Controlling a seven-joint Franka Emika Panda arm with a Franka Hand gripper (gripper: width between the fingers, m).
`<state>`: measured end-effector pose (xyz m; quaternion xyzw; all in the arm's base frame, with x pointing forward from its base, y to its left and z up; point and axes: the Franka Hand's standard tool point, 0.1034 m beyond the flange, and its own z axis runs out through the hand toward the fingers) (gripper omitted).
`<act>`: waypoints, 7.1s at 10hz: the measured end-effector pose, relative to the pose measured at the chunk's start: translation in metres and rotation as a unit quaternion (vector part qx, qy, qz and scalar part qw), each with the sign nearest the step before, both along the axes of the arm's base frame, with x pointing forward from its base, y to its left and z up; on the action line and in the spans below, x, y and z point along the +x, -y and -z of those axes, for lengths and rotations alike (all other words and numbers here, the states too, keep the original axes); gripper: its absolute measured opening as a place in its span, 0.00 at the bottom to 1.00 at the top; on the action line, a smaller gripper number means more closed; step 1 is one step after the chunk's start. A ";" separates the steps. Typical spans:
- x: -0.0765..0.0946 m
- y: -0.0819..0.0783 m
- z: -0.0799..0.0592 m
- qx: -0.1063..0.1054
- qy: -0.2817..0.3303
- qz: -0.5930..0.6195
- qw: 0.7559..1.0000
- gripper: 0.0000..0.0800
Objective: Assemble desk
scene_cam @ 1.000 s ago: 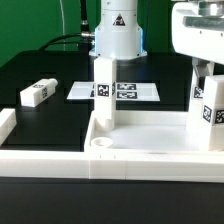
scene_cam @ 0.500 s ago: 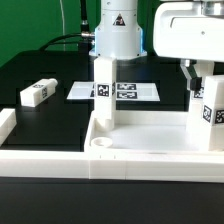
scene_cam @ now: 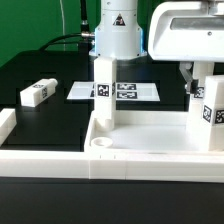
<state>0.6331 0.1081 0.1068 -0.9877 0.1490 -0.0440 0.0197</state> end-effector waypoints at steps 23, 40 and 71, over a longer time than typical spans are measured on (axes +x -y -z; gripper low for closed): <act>0.000 0.008 0.000 0.043 -0.014 0.355 0.934 0.36; 0.005 -0.001 -0.004 0.006 0.006 0.004 1.000 0.81; -0.026 0.042 -0.034 0.005 -0.002 0.096 0.995 0.80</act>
Offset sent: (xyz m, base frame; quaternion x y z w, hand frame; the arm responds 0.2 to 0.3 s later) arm -0.0013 0.0003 -0.0019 0.0028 -0.0008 -0.1834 0.9830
